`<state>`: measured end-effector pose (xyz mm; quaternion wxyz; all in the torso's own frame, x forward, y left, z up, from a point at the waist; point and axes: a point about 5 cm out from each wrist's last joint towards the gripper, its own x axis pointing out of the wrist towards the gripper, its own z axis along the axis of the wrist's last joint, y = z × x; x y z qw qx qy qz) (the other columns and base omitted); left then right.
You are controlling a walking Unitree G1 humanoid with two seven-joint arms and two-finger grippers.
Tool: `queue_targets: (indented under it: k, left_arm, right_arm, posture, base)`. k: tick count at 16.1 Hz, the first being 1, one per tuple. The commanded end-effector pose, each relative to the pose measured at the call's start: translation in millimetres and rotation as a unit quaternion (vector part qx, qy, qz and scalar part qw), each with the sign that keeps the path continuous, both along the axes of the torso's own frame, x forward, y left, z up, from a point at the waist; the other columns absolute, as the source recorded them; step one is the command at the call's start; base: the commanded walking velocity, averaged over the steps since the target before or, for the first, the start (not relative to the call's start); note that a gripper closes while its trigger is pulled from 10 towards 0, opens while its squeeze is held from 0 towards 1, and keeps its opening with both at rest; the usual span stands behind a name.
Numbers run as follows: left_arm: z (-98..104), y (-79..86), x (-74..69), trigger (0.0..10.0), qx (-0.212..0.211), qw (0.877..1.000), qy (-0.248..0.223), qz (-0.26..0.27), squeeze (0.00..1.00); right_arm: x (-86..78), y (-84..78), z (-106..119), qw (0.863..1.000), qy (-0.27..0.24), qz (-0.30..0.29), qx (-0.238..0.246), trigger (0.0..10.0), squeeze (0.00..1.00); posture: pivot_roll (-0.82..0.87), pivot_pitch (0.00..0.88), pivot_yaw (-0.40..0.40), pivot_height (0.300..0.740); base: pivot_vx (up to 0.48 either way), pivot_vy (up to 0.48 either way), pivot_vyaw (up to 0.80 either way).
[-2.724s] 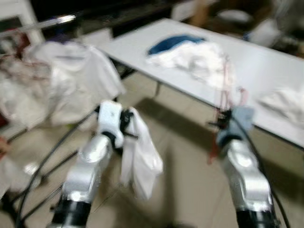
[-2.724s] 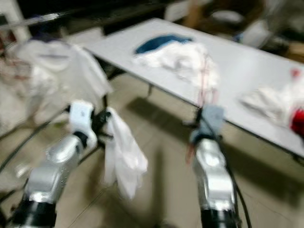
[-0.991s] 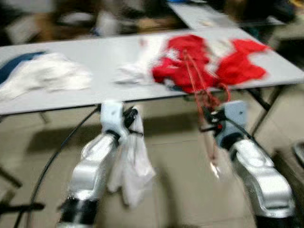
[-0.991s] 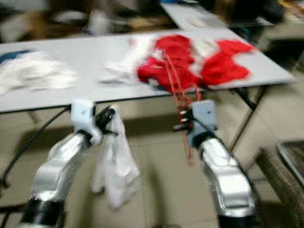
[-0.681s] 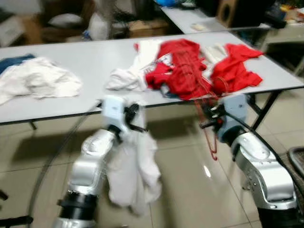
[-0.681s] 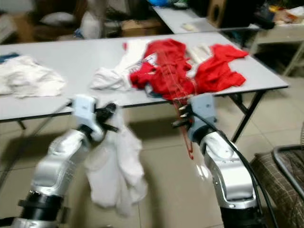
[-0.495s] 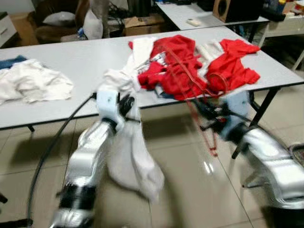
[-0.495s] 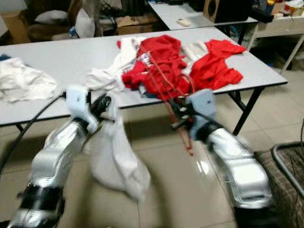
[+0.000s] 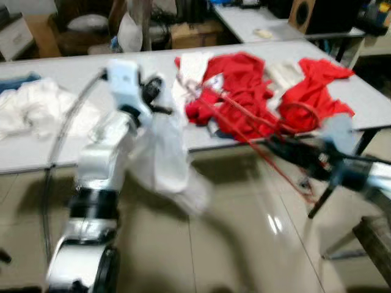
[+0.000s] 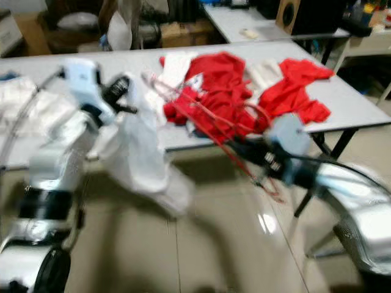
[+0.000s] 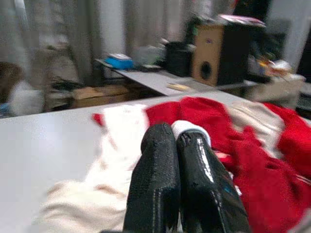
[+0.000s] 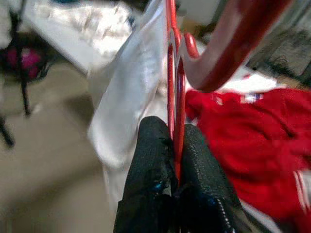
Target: Hang hanger
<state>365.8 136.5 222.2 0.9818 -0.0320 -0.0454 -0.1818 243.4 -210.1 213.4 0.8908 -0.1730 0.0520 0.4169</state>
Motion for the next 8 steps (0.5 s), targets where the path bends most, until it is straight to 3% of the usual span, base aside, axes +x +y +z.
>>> queue_targets:
  k: [1,4,8]
  left_arm:
    - [15.2,9.0,3.8,10.0,0.001,1.0,-0.025,0.008,0.0]
    - [33.7,9.1,14.4,10.0,0.01,0.999,-0.043,-0.001,0.0]
    - [59.1,6.3,19.6,10.0,0.006,0.997,-0.073,-0.025,0.0]
  right_arm:
    - [-5.4,5.8,10.4,0.999,-0.012,0.039,0.0,10.0,0.0]
    - [-22.3,2.2,13.7,0.993,0.039,0.104,-0.031,10.0,0.0]
    - [-18.4,7.3,8.7,0.988,0.052,0.131,-0.062,10.0,0.0]
  posture:
    - [-0.13,0.0,0.04,0.74]
    - [-0.13,0.0,0.039,0.74]
    - [-0.13,0.0,0.043,0.74]
  base:
    - [0.412,0.0,0.0]
    - [0.411,0.0,0.0]
    - [0.411,0.0,0.0]
